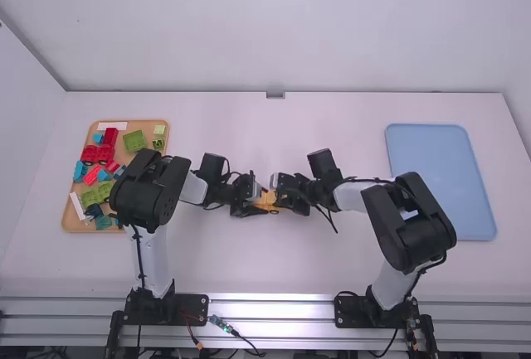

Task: Assemble lego blocks to make yellow taxi

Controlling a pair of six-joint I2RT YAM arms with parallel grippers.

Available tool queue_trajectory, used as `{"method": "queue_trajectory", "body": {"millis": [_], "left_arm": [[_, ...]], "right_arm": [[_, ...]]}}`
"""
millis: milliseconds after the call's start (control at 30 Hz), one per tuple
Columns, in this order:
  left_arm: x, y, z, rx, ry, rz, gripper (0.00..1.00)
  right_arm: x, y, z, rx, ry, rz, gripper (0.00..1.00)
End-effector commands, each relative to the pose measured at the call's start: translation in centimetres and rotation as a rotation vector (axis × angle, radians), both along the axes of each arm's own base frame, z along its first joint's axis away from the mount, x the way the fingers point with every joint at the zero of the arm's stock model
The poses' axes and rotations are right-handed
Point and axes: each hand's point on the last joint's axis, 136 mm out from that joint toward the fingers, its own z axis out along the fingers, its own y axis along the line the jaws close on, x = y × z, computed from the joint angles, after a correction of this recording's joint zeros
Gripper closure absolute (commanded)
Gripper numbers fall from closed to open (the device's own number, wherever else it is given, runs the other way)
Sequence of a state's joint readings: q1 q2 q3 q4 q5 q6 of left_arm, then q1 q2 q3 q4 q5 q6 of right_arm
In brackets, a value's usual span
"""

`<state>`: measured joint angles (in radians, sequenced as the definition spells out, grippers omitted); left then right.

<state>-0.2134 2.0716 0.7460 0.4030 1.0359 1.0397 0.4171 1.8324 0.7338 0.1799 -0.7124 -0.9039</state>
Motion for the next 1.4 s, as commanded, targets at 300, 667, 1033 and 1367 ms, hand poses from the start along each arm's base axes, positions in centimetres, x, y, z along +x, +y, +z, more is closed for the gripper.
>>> {"method": "queue_trajectory", "body": {"millis": [300, 667, 1033, 1367], "left_arm": [[-1.0, -0.1, -0.6, 0.005, 0.033, -0.010, 0.77], [-0.8, -0.1, -0.6, 0.009, 0.020, -0.007, 0.77], [-0.4, -0.1, -0.6, 0.018, 0.001, 0.002, 0.79], [0.1, 0.2, -1.1, 0.044, 0.029, 0.042, 0.81]], "right_arm": [[-0.2, 1.2, -1.2, -0.046, 0.003, 0.011, 1.00], [-1.2, 1.6, -1.1, -0.030, 0.045, 0.046, 1.00], [-2.1, 1.6, -0.7, -0.022, 0.050, 0.092, 1.00], [-2.0, 2.1, 0.1, 0.013, 0.039, 0.111, 1.00]]}}
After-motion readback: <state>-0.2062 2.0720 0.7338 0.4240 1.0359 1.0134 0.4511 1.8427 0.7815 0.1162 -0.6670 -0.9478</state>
